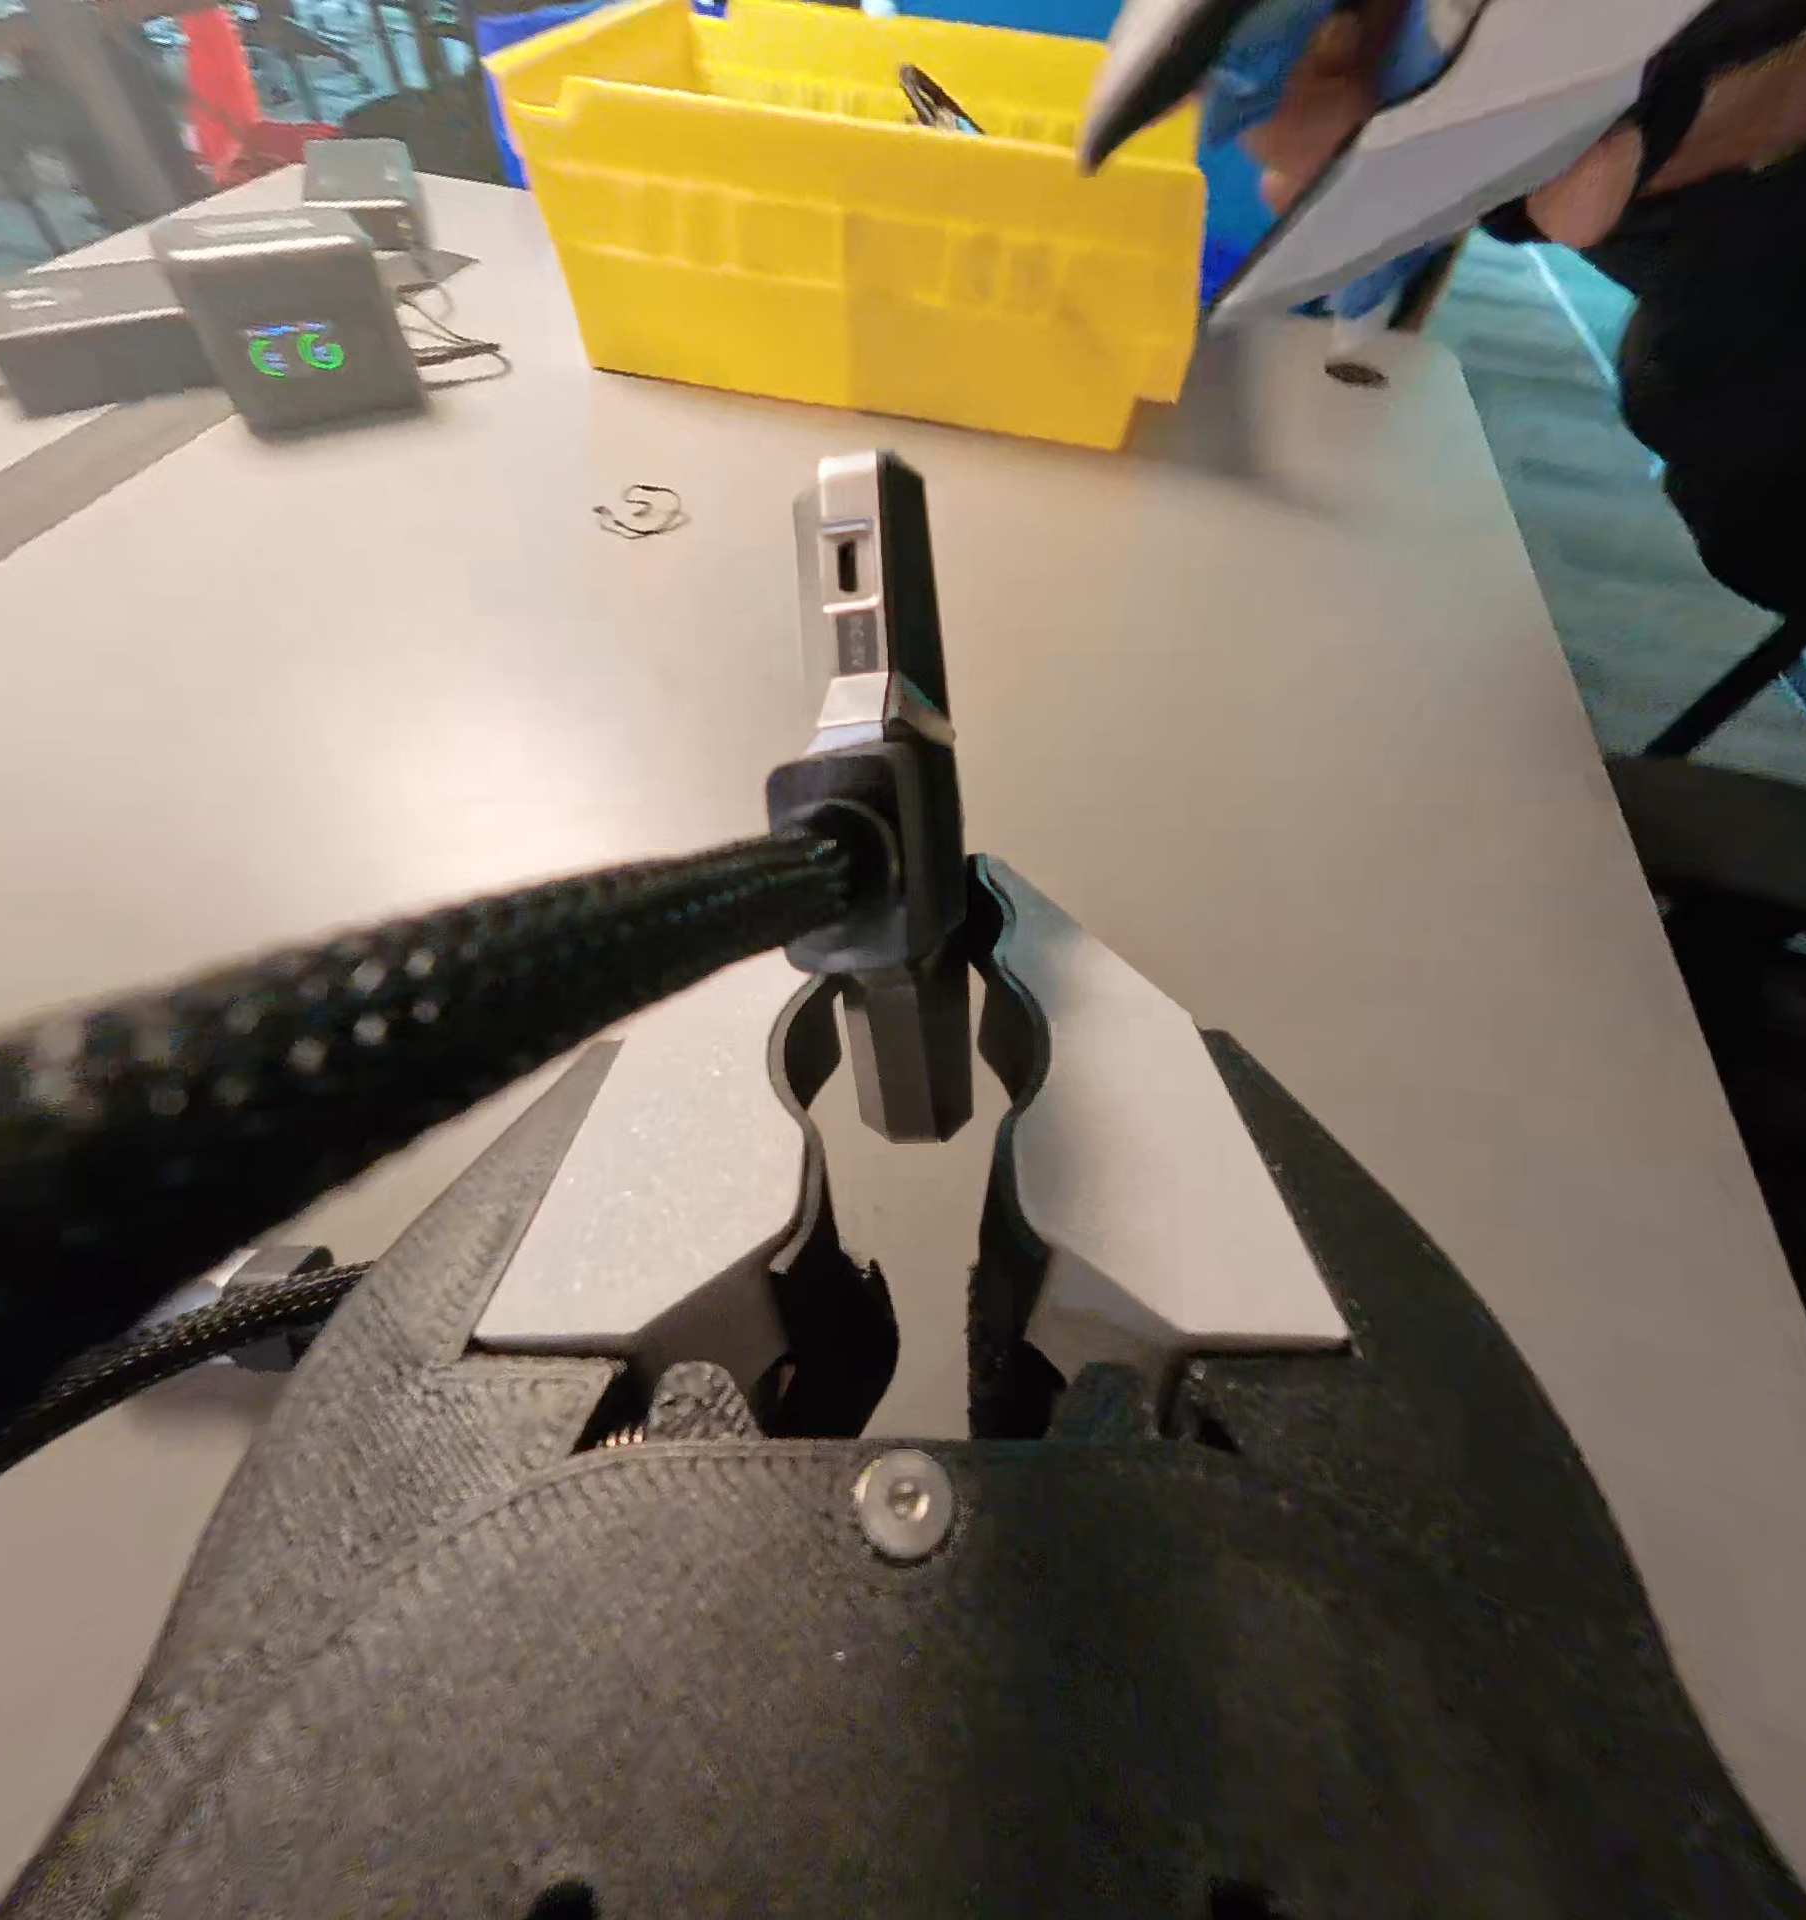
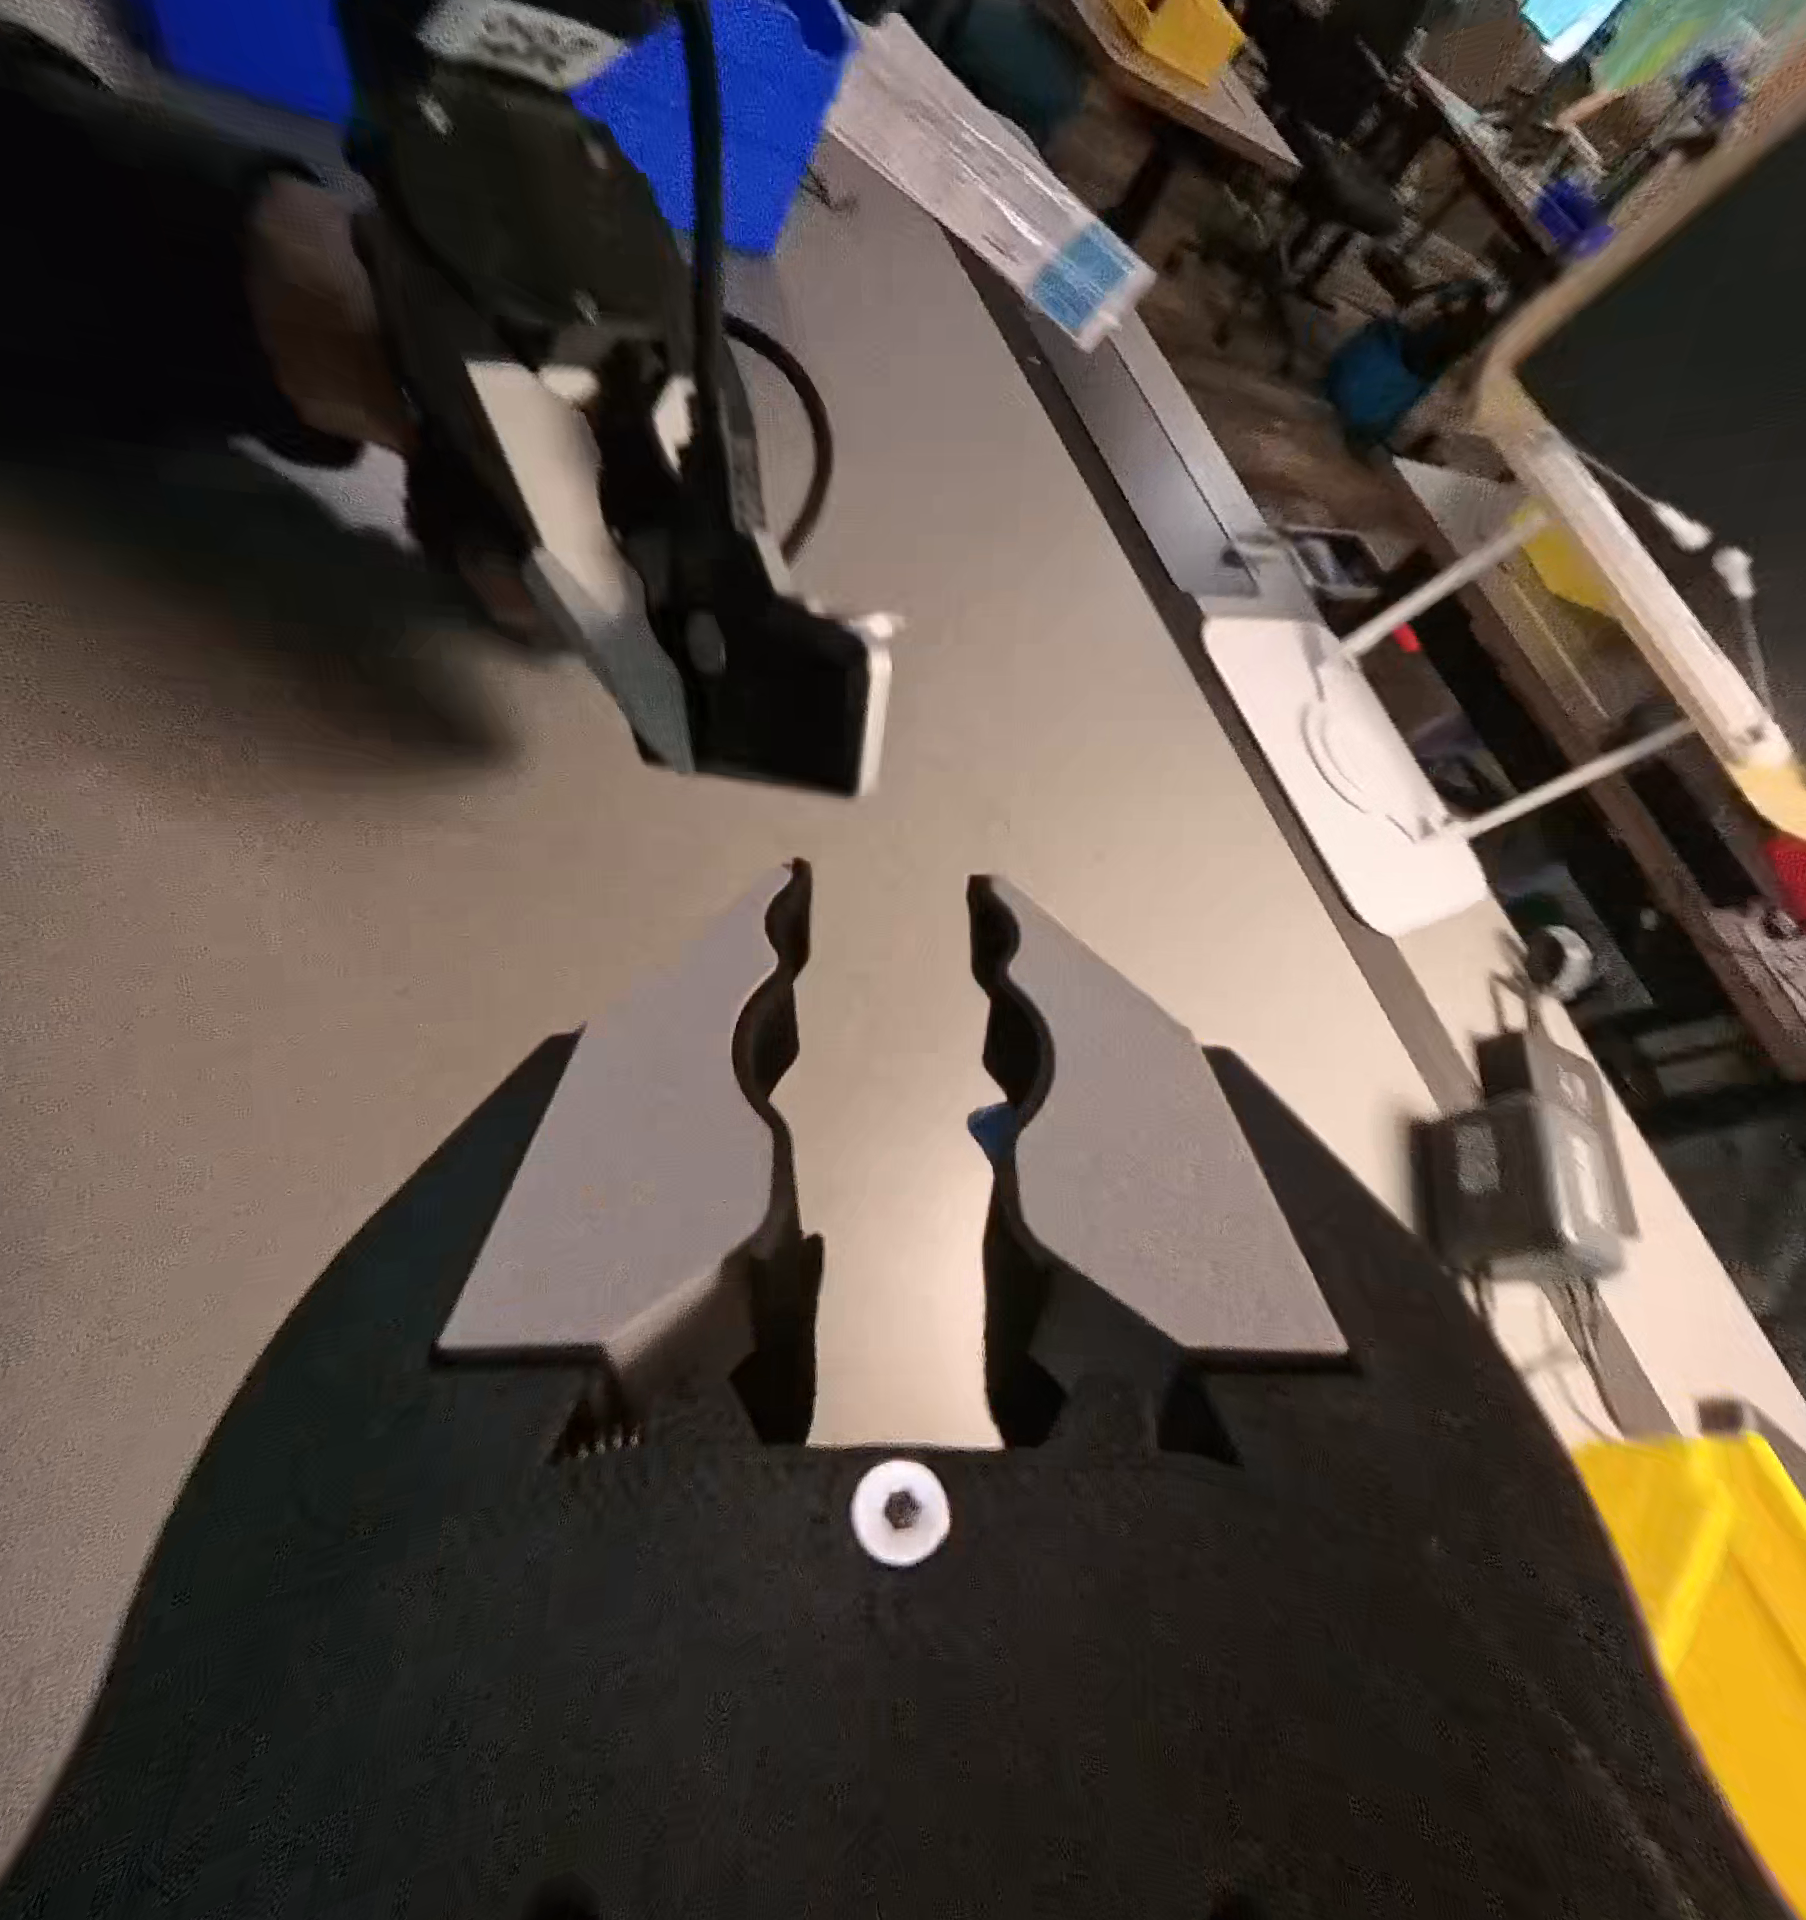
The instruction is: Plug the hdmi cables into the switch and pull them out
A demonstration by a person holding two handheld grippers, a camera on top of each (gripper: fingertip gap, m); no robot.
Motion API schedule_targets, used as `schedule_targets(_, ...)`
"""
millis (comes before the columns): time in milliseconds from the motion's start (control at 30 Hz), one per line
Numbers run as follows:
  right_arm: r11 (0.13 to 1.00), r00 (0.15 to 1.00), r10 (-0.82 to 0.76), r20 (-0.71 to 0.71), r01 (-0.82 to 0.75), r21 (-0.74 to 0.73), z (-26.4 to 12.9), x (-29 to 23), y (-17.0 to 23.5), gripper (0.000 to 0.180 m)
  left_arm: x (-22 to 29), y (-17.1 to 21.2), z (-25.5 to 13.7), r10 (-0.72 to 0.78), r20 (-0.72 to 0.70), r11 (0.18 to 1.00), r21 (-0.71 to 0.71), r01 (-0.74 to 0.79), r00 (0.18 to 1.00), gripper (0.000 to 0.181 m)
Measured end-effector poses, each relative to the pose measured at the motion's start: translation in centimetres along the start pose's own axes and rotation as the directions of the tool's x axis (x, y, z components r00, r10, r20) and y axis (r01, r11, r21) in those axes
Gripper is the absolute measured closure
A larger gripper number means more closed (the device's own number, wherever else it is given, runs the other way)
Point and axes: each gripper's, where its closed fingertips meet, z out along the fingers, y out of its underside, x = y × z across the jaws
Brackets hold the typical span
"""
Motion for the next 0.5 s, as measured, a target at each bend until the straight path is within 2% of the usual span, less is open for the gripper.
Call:
schedule_targets(167, 0.998, 0.981, -0.054, 0.188, 0.057, -0.008, 7.0, -4.3, -3.5, 0.145, 2.5, 1.9, 0.6, 0.110, -0.115, 0.987, -0.105, -0.122, 0.987, 0.155)
schedule_targets(300, 0.993, 0.954, -0.091, 0.284, 0.110, -0.050, 9.7, -7.1, -3.3, 0.149, 3.5, 2.5, 0.8, 0.130, -0.165, 0.979, -0.133, -0.153, 0.978, 0.155)
schedule_targets(333, 0.992, 0.952, -0.093, 0.292, 0.112, -0.050, 10.0, -7.4, -3.3, 0.157, 3.7, 2.5, 0.7, 0.127, -0.177, 0.980, -0.132, -0.152, 0.976, 0.155)
schedule_targets(400, 0.994, 0.959, -0.076, 0.274, 0.095, -0.057, 10.2, -7.0, -3.2, 0.158, 3.6, 2.8, 0.7, 0.118, -0.173, 0.978, -0.150, -0.145, 0.978, 0.156)
schedule_targets(500, 0.999, 0.977, -0.009, 0.214, 0.017, -0.039, 9.6, -4.7, -3.3, 0.160, 2.2, 1.6, 0.7, 0.147, -0.064, 0.983, -0.102, -0.153, 0.987, 0.152)
